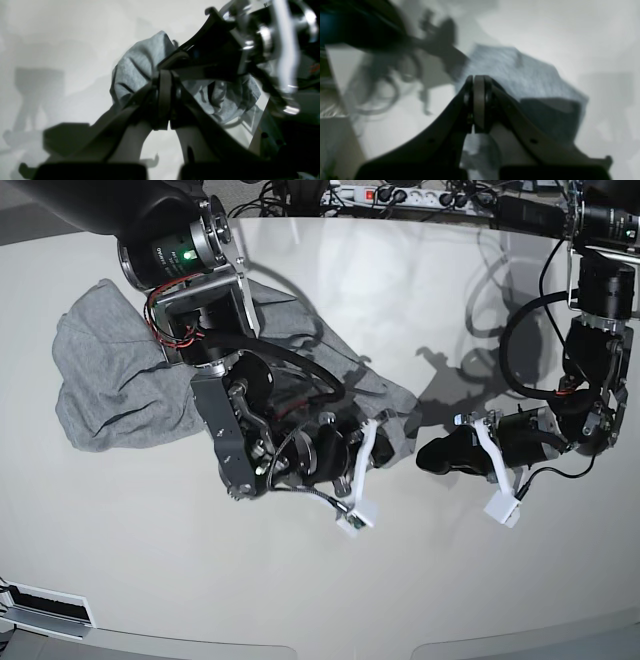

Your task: Layout the t-shirt on the table in an organized manner, then fold the t-shirt properly

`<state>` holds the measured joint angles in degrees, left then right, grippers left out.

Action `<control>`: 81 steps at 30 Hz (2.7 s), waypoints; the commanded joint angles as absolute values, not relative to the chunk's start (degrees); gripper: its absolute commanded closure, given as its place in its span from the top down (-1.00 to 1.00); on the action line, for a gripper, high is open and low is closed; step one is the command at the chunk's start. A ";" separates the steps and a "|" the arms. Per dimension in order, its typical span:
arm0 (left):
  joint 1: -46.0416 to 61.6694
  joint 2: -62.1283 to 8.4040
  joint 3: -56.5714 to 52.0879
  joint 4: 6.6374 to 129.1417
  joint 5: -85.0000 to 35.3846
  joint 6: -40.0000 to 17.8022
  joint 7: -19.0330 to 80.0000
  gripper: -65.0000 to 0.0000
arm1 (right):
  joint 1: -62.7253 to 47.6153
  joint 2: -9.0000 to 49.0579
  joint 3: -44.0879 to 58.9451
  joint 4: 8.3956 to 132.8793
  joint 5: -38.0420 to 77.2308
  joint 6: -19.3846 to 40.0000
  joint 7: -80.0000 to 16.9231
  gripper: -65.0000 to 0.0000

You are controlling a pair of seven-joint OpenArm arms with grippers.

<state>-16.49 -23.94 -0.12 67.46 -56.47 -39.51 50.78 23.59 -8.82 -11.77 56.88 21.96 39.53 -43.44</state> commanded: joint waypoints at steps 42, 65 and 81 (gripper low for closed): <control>-18.24 -19.29 9.23 68.23 -45.71 -40.00 43.29 -1.00 | -14.52 23.70 12.14 100.99 35.35 40.00 -60.07 -0.63; -17.78 -19.35 9.23 68.23 -45.71 -40.00 43.70 -1.00 | -16.64 23.86 0.03 94.78 5.52 27.73 -45.91 -0.55; -17.78 -17.61 9.37 68.25 -68.38 -40.00 59.27 -1.00 | -14.44 27.77 6.31 116.57 0.19 13.87 -46.04 -1.00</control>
<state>-16.51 -17.61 9.63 67.40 -67.05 -39.46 60.42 -15.05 26.81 5.87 115.81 0.60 14.41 -46.81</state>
